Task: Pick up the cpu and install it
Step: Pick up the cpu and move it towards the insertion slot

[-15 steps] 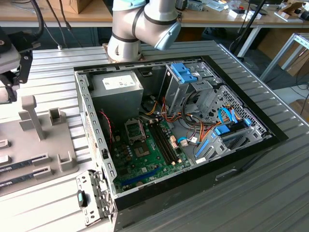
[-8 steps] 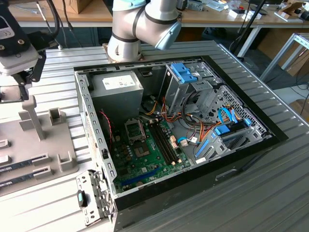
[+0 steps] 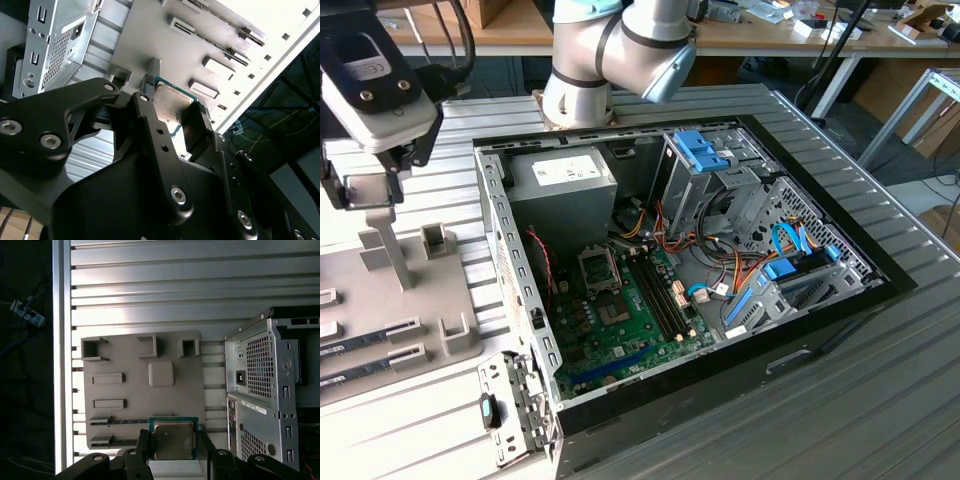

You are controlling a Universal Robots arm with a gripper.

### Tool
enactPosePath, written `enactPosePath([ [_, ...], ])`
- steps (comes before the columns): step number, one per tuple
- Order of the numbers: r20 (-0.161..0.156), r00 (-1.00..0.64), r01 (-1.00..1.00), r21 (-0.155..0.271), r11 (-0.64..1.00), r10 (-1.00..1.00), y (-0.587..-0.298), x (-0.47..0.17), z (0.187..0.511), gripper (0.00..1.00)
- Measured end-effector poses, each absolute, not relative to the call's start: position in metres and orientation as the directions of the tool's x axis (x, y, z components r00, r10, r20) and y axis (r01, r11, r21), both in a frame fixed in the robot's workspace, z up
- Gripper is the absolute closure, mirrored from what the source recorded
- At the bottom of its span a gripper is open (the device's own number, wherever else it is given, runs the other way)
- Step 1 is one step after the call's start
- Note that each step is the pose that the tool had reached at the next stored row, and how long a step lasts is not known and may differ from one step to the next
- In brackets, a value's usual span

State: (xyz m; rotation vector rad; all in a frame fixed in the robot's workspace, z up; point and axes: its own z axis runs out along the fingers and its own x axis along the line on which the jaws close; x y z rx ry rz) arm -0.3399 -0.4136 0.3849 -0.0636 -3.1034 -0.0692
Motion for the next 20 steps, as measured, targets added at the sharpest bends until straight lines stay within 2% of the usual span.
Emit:
enactPosePath([
  [20,0.038,-0.998,0.042,0.044,0.998,0.04,-0.414,-0.296,0.385,0.53],
])
